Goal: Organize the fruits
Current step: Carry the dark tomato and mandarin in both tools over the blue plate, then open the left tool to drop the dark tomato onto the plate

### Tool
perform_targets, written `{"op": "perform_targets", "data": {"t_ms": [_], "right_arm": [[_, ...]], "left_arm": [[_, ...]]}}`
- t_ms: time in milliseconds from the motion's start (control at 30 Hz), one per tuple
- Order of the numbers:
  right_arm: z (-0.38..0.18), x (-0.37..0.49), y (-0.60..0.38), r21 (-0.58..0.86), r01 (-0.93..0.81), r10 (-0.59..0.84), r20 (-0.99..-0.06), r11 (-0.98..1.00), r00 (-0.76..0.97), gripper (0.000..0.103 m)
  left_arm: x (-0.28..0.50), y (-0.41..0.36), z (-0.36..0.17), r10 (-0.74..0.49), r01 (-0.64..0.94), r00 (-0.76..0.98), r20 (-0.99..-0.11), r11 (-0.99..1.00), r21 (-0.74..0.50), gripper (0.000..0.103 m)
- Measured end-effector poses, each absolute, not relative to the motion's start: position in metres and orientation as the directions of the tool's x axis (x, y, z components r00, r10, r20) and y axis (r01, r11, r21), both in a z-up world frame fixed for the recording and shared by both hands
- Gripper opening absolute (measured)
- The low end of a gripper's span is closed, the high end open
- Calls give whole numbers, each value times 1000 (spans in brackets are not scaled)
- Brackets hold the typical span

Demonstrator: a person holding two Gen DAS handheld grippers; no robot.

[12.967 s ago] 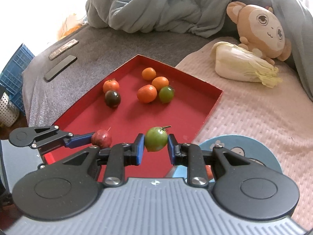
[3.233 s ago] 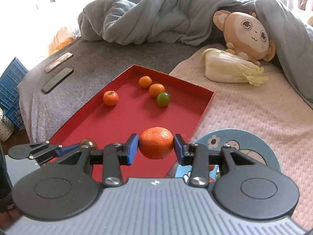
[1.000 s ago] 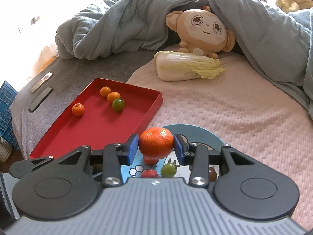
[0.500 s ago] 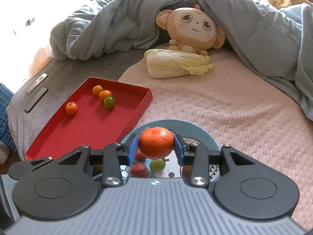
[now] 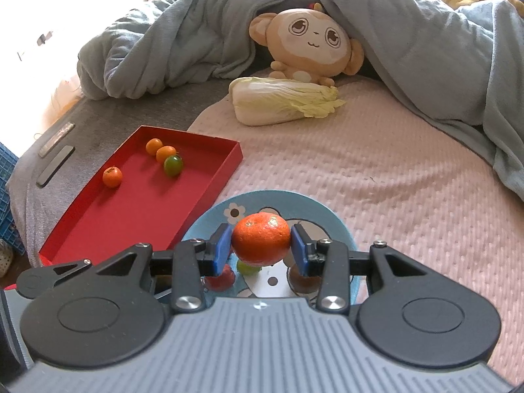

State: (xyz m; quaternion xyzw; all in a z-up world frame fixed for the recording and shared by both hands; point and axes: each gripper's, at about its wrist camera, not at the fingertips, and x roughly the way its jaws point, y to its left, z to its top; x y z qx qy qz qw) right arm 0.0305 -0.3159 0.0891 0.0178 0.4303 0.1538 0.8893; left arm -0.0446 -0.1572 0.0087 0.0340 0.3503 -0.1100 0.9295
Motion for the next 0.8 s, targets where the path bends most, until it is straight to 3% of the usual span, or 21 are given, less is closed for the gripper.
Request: {"op": "perform_targets", "data": {"t_ms": [800], "right_arm": [[85, 30, -315, 169, -263, 294, -770, 950, 566, 46]], "left_arm": [[-37, -231, -24, -246, 358, 657, -712, 934, 8, 38]]}}
